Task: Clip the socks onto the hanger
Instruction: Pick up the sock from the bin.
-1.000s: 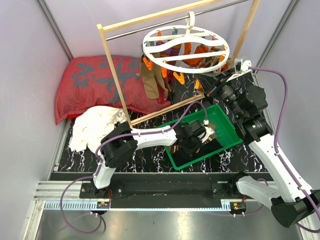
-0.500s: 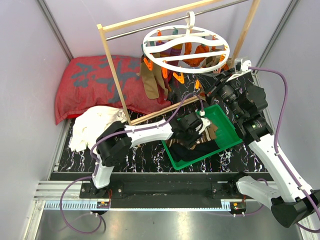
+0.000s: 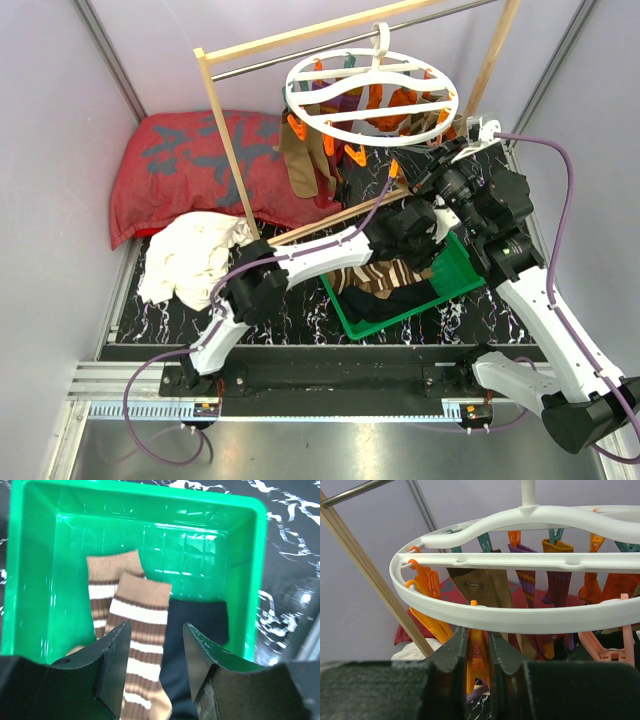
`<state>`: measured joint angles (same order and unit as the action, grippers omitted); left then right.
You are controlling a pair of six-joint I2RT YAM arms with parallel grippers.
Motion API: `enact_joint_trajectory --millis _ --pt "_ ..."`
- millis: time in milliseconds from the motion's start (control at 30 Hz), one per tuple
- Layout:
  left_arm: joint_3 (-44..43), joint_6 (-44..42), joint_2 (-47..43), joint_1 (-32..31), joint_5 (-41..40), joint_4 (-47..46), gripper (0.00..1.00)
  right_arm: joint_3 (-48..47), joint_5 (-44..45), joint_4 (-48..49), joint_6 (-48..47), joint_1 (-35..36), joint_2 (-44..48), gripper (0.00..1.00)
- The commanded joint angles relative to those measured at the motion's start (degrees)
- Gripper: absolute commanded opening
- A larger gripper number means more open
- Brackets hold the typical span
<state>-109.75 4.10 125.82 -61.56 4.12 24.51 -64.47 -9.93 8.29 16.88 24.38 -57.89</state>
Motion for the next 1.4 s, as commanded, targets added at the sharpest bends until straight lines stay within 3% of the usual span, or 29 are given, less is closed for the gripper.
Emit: enact_joint_trajectory --millis 0,400,500,533,633,733,867,1067,1367 --pt "-4.2 -3.0 4.4 -0.2 0.3 -2.5 0.49 -0.8 1.1 -0.1 -0.4 0.3 -0.6 0.18" --pt "-4.6 -3.0 13.4 0.0 -0.3 -4.7 0.45 -0.5 1.4 0.0 -0.5 0.3 -0.8 0.19" --pt "-3.5 -3.5 13.7 0.0 -0.5 -4.6 0.29 -0.3 1.3 -0.1 -0.3 0.3 -0.6 0.19" --pt "-3.1 -3.6 13.3 0.0 -0.5 -4.6 0.18 -0.3 1.4 -0.1 -0.4 0.3 -0.7 0.19" --pt "-0.5 -3.7 9.8 0.0 0.0 -6.0 0.04 -0.3 1.7 -0.1 -0.4 0.3 -0.6 0.19" --pt "5.6 -3.6 3.4 0.0 0.8 -10.7 0.04 -0.7 1.7 -0.3 -0.6 0.4 -0.5 0.19" --pt "12.6 -2.9 -6.3 0.0 1.3 -15.5 0.12 -0.9 1.8 -0.6 -0.9 0.4 -0.4 0.19" --pt "18.3 -2.6 -13.3 0.4 1.1 -17.3 0.17 -1.0 1.8 -0.8 -0.9 0.3 -0.1 0.19" --pt "16.1 0.0 -6.4 0.8 3.8 -15.9 0.21 -0.6 2.2 -1.1 -0.7 0.3 0.1 0.19"
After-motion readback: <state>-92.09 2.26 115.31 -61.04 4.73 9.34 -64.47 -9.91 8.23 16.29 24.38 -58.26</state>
